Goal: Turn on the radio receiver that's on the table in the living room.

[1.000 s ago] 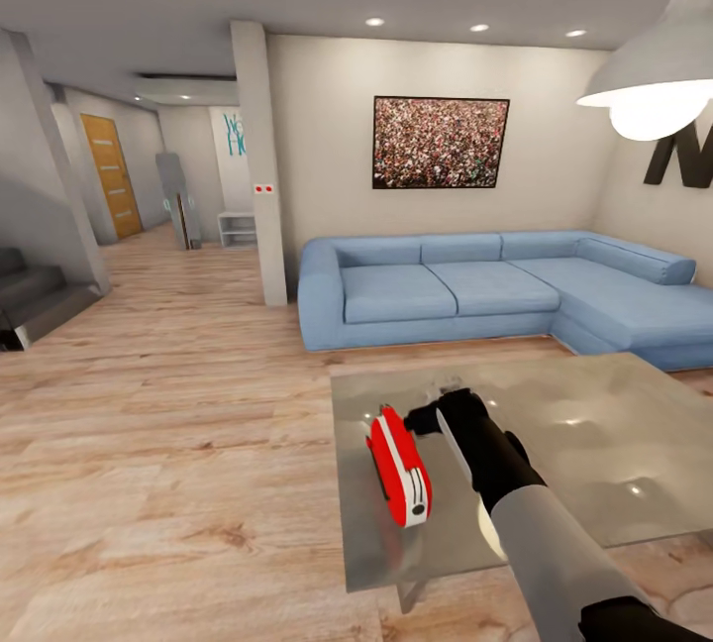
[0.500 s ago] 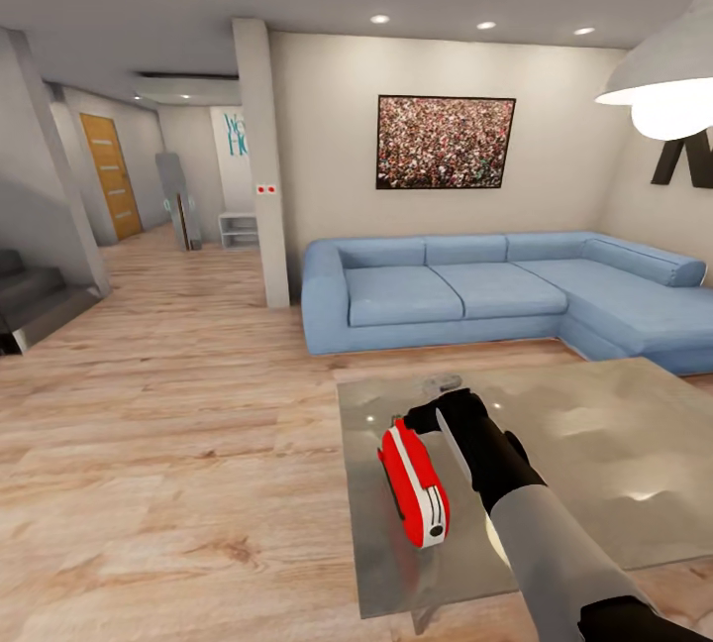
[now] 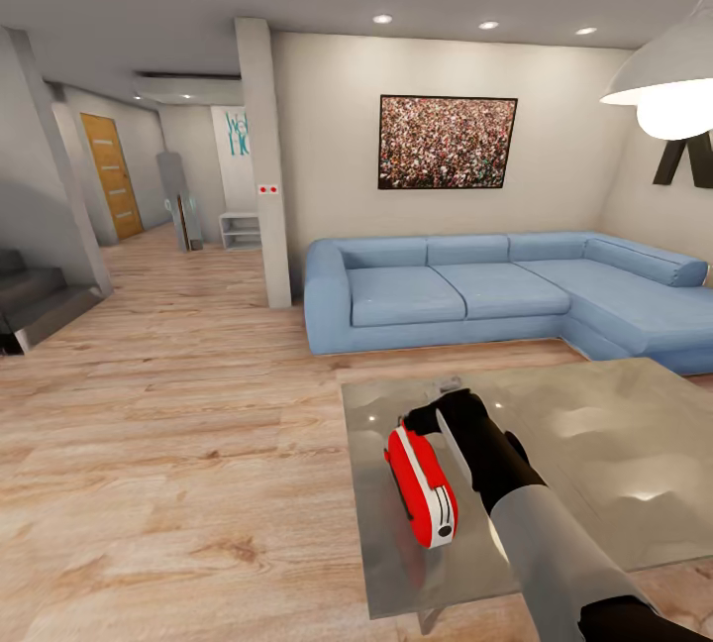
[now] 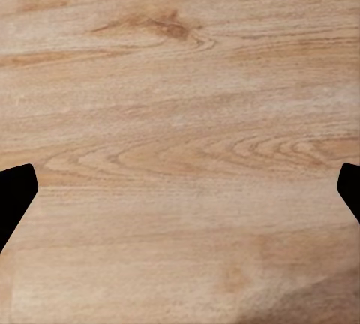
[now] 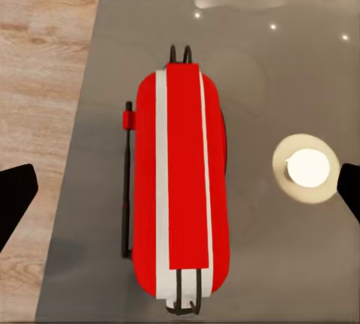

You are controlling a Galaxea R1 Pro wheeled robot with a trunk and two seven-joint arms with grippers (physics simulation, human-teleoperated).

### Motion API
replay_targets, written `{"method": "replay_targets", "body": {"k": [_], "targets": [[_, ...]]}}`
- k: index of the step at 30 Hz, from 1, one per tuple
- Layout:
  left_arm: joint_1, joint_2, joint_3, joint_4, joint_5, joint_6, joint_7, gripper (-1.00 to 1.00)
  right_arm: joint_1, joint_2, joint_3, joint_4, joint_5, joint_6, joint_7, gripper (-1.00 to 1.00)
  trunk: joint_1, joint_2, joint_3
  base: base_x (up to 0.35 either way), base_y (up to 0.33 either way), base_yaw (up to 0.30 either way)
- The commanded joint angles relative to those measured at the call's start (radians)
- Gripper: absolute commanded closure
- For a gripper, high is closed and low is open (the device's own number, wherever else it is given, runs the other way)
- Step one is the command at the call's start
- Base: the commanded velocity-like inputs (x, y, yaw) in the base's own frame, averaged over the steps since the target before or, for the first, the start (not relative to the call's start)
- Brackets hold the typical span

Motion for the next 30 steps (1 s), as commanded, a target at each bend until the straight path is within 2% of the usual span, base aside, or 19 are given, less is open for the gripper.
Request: {"method": "replay_targets", "body": {"k": [1,9,16,30], "targets": [[0.000,0.000,0.000,0.000,0.000,0.000,0.000,-1.00,0.000,-0.001,0.000,0.003,0.000,0.000,0.001,-1.00,0.000,0.000,0.000,0.000,0.000,0.000],[0.000,-0.004,0.000,0.000,0.000,-0.001,0.000,-1.00,0.000,-0.018,-0.041,0.041,0.003,-0.008,0.007,-1.00,0.000,0.000,0.000,0.001,-0.002,0.000],[0.001,-0.001,0.000,0.000,0.000,-0.001,0.000,-1.00,0.000,-0.019,-0.041,0.042,0.003,-0.010,0.008,-1.00,0.000,0.000,0.000,0.075,-0.127,0.000],[0.000,-0.004,0.000,0.000,0.000,-0.002,0.000,-1.00,0.000,-0.014,-0.035,0.044,0.005,-0.011,0.009,-1.00,0.000,0.000,0.000,0.007,-0.011,0.000]]}}
